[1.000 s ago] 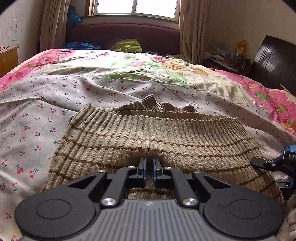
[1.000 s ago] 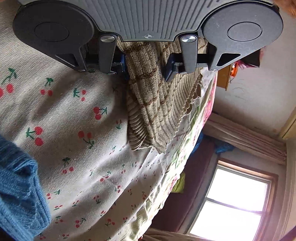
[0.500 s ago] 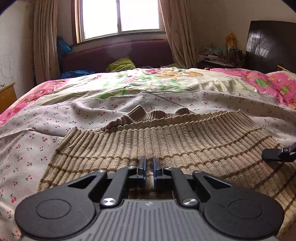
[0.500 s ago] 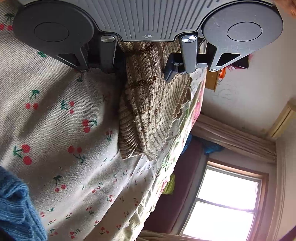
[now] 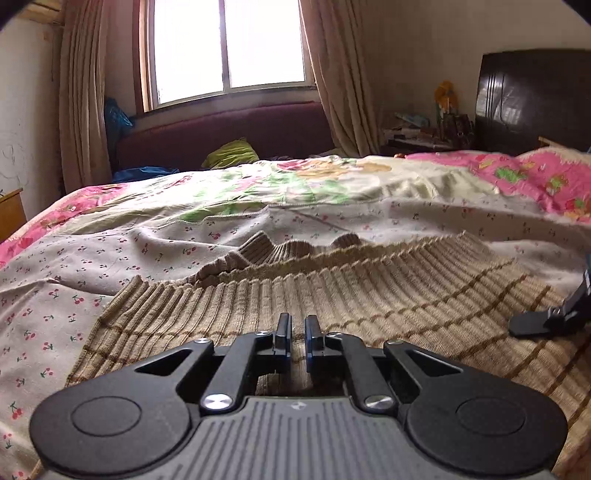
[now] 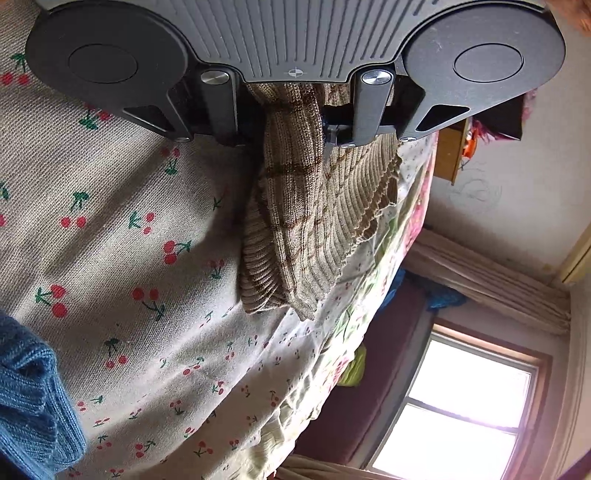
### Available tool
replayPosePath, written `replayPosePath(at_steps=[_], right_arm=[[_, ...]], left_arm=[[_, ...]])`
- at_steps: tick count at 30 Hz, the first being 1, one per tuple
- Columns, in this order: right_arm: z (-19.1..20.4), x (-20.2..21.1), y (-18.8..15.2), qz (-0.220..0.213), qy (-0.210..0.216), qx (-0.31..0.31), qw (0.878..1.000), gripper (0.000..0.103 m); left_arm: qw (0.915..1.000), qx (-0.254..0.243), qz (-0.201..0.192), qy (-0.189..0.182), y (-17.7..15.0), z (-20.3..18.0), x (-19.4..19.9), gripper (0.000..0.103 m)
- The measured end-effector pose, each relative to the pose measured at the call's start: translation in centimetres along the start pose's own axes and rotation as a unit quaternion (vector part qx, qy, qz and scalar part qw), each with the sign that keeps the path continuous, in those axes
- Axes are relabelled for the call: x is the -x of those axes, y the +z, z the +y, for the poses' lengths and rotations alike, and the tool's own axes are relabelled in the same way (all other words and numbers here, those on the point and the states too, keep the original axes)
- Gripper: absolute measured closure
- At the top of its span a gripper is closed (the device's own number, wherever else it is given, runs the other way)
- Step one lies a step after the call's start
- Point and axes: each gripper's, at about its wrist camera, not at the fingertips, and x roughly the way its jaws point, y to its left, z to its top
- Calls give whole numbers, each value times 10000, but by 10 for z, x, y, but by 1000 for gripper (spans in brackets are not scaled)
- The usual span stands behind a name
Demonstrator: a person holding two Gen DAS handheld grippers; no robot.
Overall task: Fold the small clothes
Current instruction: 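Grasp the sweater side with the right tool and fold it over toward the left tool, then lay the folded half down and open the right tool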
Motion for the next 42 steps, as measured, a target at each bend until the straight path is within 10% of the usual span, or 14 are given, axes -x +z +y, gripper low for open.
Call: replayPosePath(at_steps=[7, 19, 30, 42], right_arm=[[18, 5, 4, -141, -26, -87, 9999, 82], [116, 4, -5, -309, -663, 1204, 9900, 84], [240, -87, -82, 414, -1165, 3499, 9286, 83], [260, -142, -151, 1448, -1201, 4267, 8846, 65]], left_arm=[[9978, -650, 86, 78, -25, -15, -3, 85], [9985, -119, 275, -466, -17, -2, 11, 84], [9859, 1164, 972, -708, -41, 99, 71, 82], [9687, 2004, 951, -1118, -58, 130, 93, 76]])
